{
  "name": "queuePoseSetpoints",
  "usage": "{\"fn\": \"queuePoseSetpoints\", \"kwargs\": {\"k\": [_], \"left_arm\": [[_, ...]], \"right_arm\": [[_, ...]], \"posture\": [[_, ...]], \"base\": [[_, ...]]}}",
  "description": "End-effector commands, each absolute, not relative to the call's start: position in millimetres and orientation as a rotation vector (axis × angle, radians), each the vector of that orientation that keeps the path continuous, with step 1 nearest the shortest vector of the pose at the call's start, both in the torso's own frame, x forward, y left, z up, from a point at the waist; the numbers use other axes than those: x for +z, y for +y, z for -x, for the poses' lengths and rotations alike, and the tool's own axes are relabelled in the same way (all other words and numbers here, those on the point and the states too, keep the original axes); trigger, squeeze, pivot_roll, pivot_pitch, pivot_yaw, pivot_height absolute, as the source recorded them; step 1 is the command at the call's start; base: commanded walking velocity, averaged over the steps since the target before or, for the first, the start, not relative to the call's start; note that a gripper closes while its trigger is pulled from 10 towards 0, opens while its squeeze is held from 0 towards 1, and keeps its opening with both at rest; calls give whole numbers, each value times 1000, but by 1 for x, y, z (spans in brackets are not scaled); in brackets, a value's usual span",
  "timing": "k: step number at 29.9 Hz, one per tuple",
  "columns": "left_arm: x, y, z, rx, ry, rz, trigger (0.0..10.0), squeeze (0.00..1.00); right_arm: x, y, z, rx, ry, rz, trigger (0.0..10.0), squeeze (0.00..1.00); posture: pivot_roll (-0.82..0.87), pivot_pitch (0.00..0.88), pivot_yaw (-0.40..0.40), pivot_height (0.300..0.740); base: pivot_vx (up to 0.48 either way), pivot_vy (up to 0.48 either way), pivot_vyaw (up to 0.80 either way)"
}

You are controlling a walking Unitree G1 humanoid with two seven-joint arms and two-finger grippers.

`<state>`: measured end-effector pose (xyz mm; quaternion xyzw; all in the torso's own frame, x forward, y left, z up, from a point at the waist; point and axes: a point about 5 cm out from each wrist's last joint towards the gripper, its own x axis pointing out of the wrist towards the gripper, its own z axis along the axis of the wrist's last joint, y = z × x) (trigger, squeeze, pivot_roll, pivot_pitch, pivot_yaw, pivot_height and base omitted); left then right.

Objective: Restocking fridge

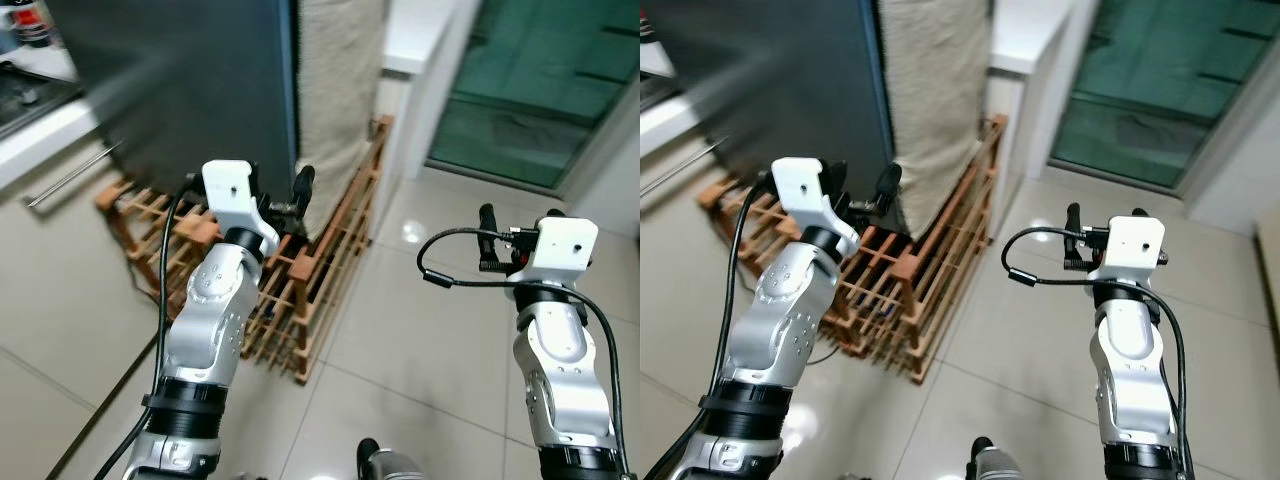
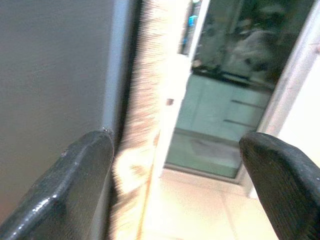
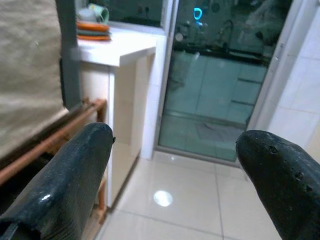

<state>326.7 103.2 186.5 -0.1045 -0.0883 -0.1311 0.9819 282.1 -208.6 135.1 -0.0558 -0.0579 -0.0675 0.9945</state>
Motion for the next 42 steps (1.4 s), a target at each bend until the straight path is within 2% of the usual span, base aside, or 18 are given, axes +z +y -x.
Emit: {"fn": "queuePoseSetpoints", "kwargs": {"k": [1, 4, 10, 19, 26, 42], "left_arm": [[185, 105, -328, -240, -168, 199, 10000, 0], [178, 117, -327, -164, -161, 214, 10000, 0], [158, 147, -317, 19, -198, 82, 10000, 0], [162, 128, -320, -86, -196, 41, 10000, 0], [175, 114, -320, -162, -230, 114, 10000, 0], [183, 95, -312, -321, -252, 156, 10000, 0]], "right_arm": [[138, -202, -285, -100, -136, 118, 10000, 0], [138, -200, -284, -92, -146, 116, 10000, 0], [134, -209, -280, -156, -167, 65, 10000, 0], [129, -206, -284, -144, -153, 76, 10000, 0], [132, -201, -284, -138, -182, 90, 10000, 0], [130, -203, -281, -149, -187, 94, 10000, 0]], "posture": [[-138, 29, 27, 740], [-140, 26, 29, 740], [-132, 30, 18, 740], [-126, 31, 25, 740], [-127, 31, 30, 740], [-127, 31, 30, 740]], "base": [[0, 0, 0], [0, 0, 0], [0, 0, 0], [0, 0, 0], [0, 0, 0], [0, 0, 0]]}}
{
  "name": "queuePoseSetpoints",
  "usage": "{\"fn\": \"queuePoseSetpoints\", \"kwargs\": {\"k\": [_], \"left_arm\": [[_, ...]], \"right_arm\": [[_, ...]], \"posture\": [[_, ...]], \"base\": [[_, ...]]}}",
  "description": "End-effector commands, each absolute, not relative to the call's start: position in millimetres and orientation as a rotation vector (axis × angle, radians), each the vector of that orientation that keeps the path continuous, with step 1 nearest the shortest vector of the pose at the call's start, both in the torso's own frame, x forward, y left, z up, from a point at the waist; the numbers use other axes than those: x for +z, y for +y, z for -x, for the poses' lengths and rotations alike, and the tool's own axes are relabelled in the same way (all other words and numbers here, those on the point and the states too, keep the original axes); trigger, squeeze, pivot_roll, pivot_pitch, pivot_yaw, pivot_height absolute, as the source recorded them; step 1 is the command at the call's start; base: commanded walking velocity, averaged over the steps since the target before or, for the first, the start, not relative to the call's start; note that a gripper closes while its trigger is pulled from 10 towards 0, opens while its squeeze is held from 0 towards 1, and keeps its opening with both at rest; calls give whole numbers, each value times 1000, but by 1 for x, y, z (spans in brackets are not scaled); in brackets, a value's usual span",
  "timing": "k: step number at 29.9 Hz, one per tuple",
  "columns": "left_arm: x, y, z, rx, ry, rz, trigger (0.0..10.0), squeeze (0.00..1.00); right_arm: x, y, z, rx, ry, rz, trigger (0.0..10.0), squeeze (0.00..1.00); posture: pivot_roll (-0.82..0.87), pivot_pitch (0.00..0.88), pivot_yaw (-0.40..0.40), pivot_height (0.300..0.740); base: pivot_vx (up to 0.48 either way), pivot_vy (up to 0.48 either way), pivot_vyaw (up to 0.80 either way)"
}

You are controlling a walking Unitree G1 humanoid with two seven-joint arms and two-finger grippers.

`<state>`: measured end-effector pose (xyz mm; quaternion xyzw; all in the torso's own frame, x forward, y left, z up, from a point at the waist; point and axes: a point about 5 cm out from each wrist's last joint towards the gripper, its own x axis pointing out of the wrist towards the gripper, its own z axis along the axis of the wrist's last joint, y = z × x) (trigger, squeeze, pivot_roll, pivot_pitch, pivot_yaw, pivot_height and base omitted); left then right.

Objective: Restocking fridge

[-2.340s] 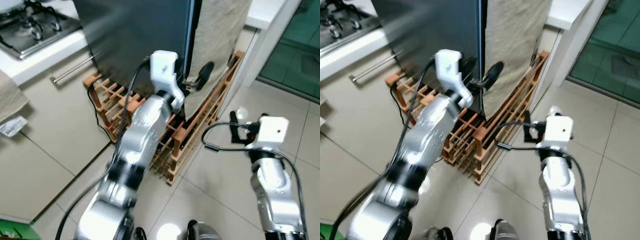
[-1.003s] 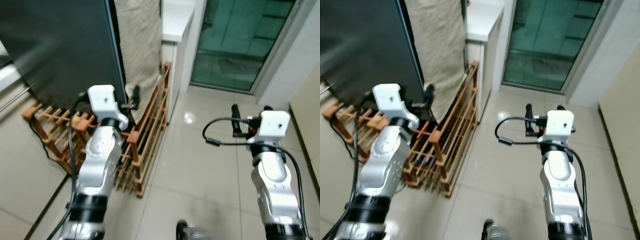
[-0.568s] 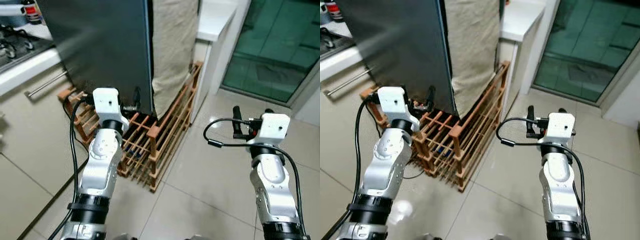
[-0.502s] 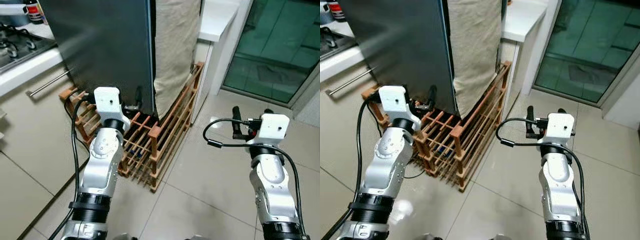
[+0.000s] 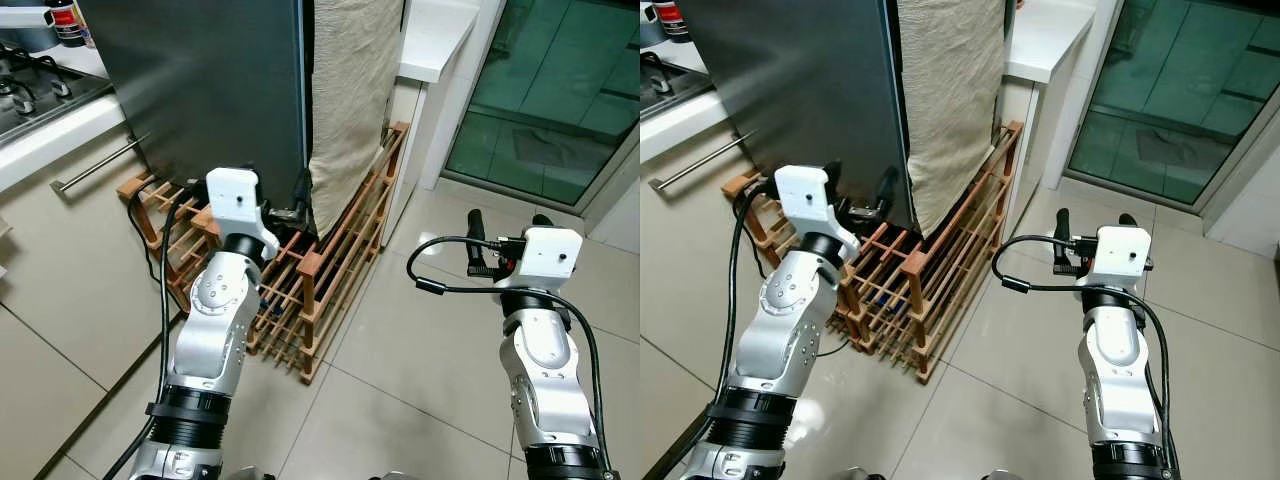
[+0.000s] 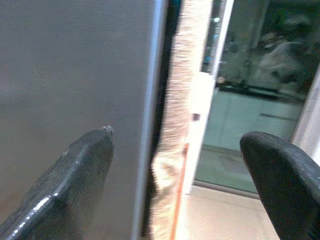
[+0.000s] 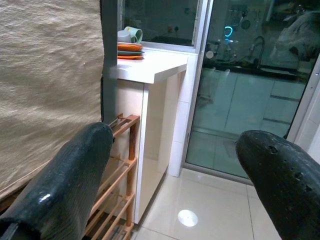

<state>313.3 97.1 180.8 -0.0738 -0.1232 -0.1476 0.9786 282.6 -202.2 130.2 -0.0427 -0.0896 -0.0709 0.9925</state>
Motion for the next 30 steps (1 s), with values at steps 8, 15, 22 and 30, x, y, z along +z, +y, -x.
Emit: {"fn": "queuePoseSetpoints", "kwargs": {"k": [8, 15, 22, 30], "left_arm": [[184, 99, -314, -304, -245, 189, 10000, 0], [182, 102, -316, -281, -229, 186, 10000, 0], [180, 102, -317, -259, -216, 175, 10000, 0], [181, 108, -322, -216, -213, 177, 10000, 0]], "right_arm": [[128, -200, -282, -141, -173, 102, 10000, 0], [127, -200, -283, -137, -159, 98, 10000, 0], [127, -198, -285, -119, -162, 110, 10000, 0], [127, -198, -286, -111, -162, 114, 10000, 0]], "posture": [[-127, 33, 32, 740], [-127, 32, 30, 740], [-126, 21, 26, 740], [-128, 17, 25, 740]], "base": [[421, 0, 0], [111, 0, -493], [0, 0, -308], [0, 0, 0]]}}
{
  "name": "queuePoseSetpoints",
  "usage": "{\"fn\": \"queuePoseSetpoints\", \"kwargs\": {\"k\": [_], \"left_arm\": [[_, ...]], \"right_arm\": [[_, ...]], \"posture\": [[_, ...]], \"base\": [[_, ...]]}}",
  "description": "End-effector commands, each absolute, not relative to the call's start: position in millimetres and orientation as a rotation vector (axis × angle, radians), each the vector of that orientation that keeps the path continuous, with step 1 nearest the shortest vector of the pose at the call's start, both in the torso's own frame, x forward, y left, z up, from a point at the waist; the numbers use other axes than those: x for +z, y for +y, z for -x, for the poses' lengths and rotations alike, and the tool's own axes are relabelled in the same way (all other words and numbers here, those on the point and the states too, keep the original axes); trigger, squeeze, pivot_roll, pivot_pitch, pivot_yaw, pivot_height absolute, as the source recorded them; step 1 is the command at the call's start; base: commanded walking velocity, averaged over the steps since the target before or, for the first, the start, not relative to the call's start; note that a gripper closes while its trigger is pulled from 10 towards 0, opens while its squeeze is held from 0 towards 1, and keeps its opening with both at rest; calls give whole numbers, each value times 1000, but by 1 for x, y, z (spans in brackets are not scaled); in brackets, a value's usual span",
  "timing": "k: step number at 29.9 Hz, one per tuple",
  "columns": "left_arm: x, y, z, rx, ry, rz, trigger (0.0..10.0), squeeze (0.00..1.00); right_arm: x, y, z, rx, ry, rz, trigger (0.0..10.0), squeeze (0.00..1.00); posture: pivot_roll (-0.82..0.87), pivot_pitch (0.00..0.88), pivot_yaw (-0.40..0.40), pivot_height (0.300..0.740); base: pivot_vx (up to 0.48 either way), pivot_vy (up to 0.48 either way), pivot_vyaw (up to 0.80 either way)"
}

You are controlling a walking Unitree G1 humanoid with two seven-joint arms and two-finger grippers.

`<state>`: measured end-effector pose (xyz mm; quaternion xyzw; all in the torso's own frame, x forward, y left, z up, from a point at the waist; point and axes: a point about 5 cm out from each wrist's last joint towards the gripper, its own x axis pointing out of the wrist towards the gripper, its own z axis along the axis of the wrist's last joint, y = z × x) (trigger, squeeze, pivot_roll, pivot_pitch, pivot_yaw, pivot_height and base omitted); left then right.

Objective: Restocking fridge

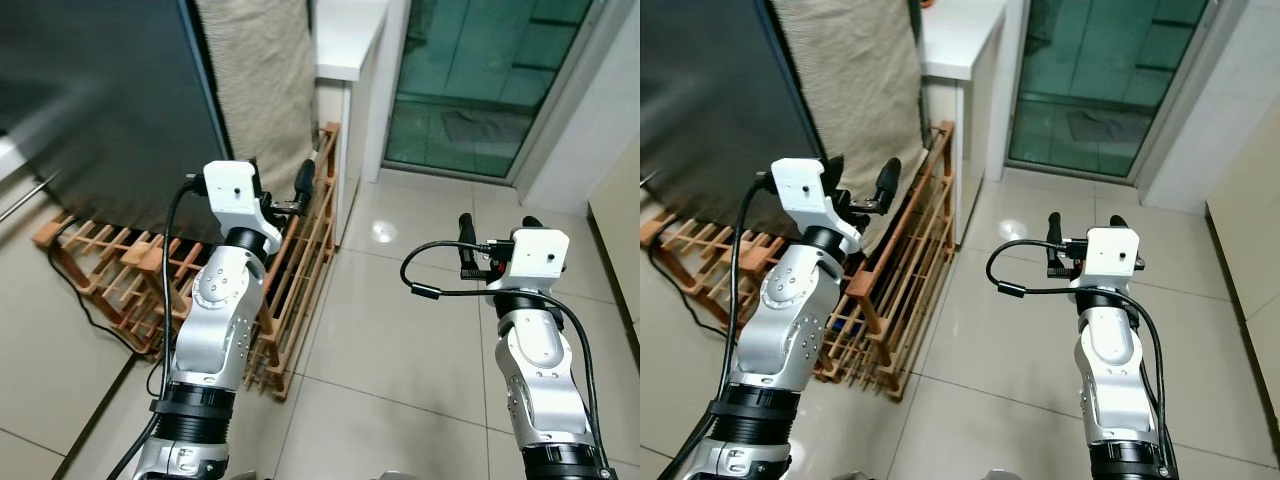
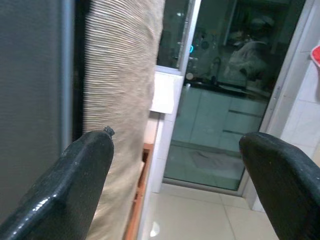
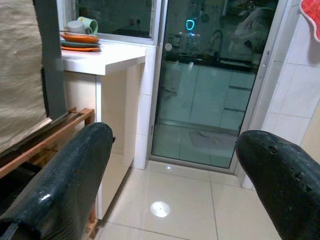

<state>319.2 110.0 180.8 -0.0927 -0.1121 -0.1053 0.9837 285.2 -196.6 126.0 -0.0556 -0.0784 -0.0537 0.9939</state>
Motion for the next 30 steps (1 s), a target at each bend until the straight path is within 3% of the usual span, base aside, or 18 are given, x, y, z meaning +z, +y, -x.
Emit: {"fn": "queuePoseSetpoints", "kwargs": {"k": [1, 11, 25, 30], "left_arm": [[182, 107, -322, -221, -215, 170, 10000, 0], [185, 101, -324, -280, -235, 102, 10000, 0], [186, 92, -323, -346, -234, 99, 10000, 0], [185, 88, -323, -352, -223, 88, 10000, 0]], "right_arm": [[128, -199, -286, -112, -162, 115, 10000, 0], [126, -198, -286, -111, -157, 115, 10000, 0], [124, -197, -286, -109, -154, 111, 10000, 0], [124, -197, -286, -108, -153, 111, 10000, 0]], "posture": [[-128, 17, 25, 740], [-131, 11, 28, 740], [-133, 23, 31, 740], [-134, 25, 31, 740]], "base": [[0, 0, 0], [0, 0, 0], [0, 464, 0], [0, 0, 0]]}}
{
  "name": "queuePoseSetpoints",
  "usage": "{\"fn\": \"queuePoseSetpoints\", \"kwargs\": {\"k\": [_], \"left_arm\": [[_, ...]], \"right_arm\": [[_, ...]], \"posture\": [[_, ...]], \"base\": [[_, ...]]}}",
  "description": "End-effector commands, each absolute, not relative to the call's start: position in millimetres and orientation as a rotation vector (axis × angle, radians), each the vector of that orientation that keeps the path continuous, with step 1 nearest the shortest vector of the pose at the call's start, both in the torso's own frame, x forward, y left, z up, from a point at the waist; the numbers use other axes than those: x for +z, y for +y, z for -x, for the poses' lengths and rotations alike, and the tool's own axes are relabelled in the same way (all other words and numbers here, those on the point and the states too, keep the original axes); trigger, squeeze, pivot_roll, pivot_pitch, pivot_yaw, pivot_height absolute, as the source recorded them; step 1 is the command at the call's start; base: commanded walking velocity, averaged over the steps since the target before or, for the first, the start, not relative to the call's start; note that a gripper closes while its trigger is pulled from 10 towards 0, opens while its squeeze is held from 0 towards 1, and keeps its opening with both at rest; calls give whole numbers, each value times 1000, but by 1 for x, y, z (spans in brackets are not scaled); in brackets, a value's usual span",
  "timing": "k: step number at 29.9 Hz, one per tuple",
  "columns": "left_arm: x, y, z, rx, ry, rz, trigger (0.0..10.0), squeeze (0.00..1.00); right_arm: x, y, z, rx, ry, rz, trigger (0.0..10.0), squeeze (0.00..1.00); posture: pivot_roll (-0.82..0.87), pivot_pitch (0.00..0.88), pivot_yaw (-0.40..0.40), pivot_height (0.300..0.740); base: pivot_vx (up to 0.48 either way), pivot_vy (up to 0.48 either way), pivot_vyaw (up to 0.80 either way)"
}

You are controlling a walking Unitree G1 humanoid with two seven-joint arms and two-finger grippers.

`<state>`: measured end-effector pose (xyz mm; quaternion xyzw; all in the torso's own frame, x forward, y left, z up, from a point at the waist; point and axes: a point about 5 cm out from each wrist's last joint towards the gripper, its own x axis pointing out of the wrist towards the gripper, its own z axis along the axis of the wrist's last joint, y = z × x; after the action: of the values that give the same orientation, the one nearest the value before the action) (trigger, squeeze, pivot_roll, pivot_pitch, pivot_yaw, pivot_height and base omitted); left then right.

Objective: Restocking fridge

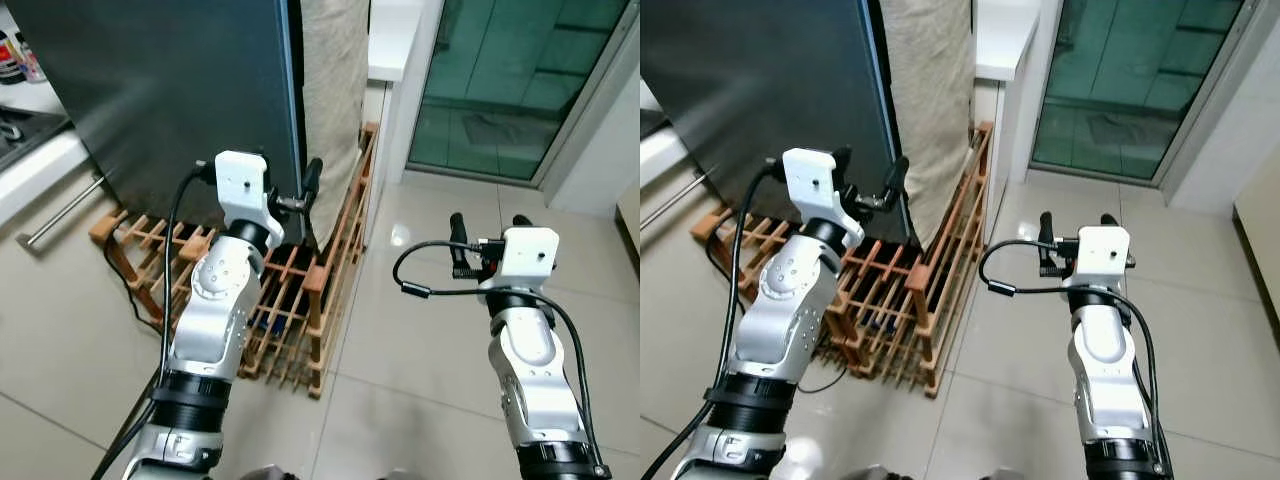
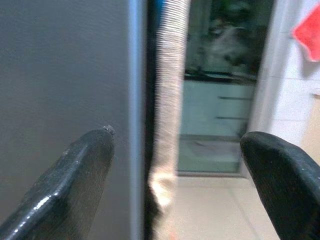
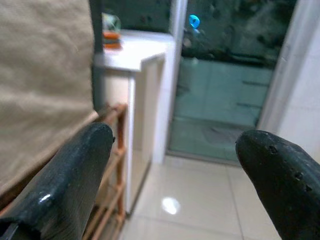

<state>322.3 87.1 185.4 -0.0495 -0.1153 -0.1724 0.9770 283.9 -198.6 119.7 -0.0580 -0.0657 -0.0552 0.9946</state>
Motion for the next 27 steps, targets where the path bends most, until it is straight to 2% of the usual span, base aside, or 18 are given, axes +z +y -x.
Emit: {"fn": "queuePoseSetpoints", "kwargs": {"k": [1, 13, 14, 19, 22, 27], "left_arm": [[185, 87, -323, -354, -220, 90, 10000, 0], [183, 81, -321, -364, -209, 127, 10000, 0], [182, 88, -317, -334, -210, 176, 10000, 0], [172, 114, -301, -257, -196, 208, 10000, 0], [169, 118, -293, -246, -186, 225, 10000, 0], [175, 109, -284, -295, -219, 246, 10000, 0]], "right_arm": [[124, -197, -286, -108, -153, 111, 10000, 0], [129, -198, -285, -114, -168, 110, 10000, 0], [136, -200, -281, -126, -199, 110, 10000, 0], [146, -204, -263, -142, -242, 126, 10000, 0], [148, -207, -254, -160, -250, 134, 10000, 0], [152, -215, -244, -213, -253, 139, 10000, 0]], "posture": [[-134, 25, 31, 740], [-139, 28, 32, 740], [-142, 24, 32, 740], [-141, 26, 29, 740], [-128, 37, 17, 740], [-116, 51, 8, 740]], "base": [[0, 0, 0], [0, 0, 0], [0, 0, 0], [0, 0, 0], [0, 0, 0], [52, -80, 0]]}}
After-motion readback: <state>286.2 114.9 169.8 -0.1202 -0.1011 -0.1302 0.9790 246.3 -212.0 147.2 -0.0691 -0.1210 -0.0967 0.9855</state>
